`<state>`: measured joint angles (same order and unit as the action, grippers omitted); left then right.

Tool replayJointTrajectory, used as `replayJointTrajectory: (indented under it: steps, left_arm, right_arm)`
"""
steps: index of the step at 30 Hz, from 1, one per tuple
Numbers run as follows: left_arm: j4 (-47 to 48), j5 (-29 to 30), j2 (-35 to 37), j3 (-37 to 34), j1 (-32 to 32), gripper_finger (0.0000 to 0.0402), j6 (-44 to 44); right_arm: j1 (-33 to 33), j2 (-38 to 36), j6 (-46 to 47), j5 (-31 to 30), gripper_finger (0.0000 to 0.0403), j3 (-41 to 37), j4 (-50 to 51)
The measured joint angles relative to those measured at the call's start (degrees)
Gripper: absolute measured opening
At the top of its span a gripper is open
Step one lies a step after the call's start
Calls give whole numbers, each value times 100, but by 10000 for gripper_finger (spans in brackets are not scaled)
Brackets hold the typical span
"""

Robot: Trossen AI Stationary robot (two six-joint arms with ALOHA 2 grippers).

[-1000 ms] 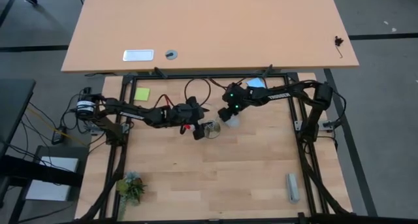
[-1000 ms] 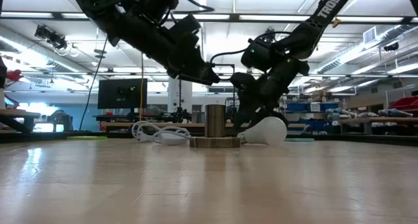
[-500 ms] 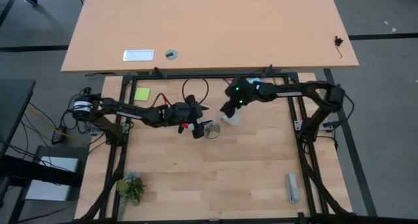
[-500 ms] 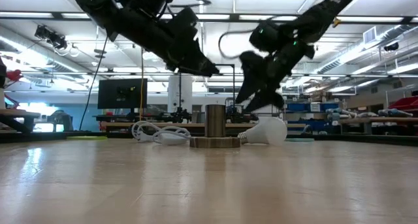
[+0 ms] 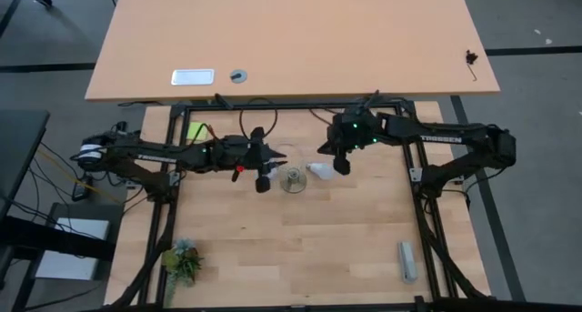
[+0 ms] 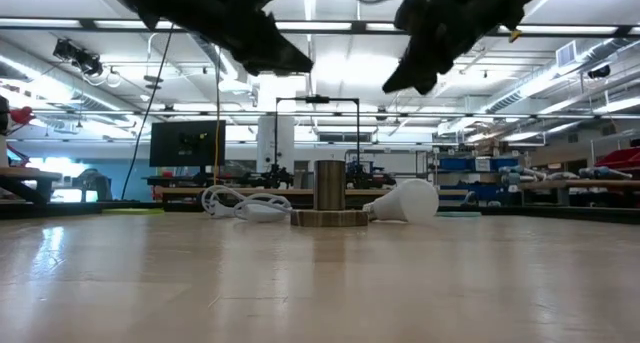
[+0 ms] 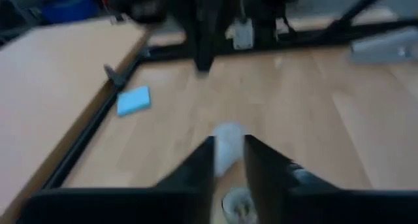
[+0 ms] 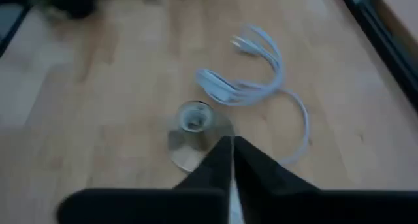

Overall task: Screw lightbulb
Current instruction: Return to Home Position

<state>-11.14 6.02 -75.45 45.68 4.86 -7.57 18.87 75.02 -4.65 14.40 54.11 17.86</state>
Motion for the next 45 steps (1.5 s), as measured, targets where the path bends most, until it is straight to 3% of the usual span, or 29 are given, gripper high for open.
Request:
replayJointTrajectory:
  steps: [3, 5, 9, 18, 27, 35, 45]
  left_arm:
    - [232, -121, 145, -7, 2, 22, 0]
    - [268, -155, 231, -5, 2, 9, 13]
    - [90, -175, 363, -1, 2, 8, 9]
    - [181, -334, 716, -5, -18, 2, -39]
    - [79, -406, 880, -18, -50, 1, -118]
    - [-1747, -576, 880, -1023, -48, 1, 37]
    - [-1420, -289, 1934, -1672, -48, 1, 210]
  right_arm:
    - [-280, -119, -327, -113, 12, 0, -131]
    - [-436, -151, -412, -307, 14, 0, -233]
    - [-645, -132, -591, -577, 6, 0, -365]
    - [-843, -138, -902, -587, 3, -38, -719]
    - [-841, -251, -889, -585, 2, -1022, -2068]
    - [-841, -331, -887, -495, 0, -1375, -2568]
    - [-843, -1243, -864, -386, 0, -1812, -2569]
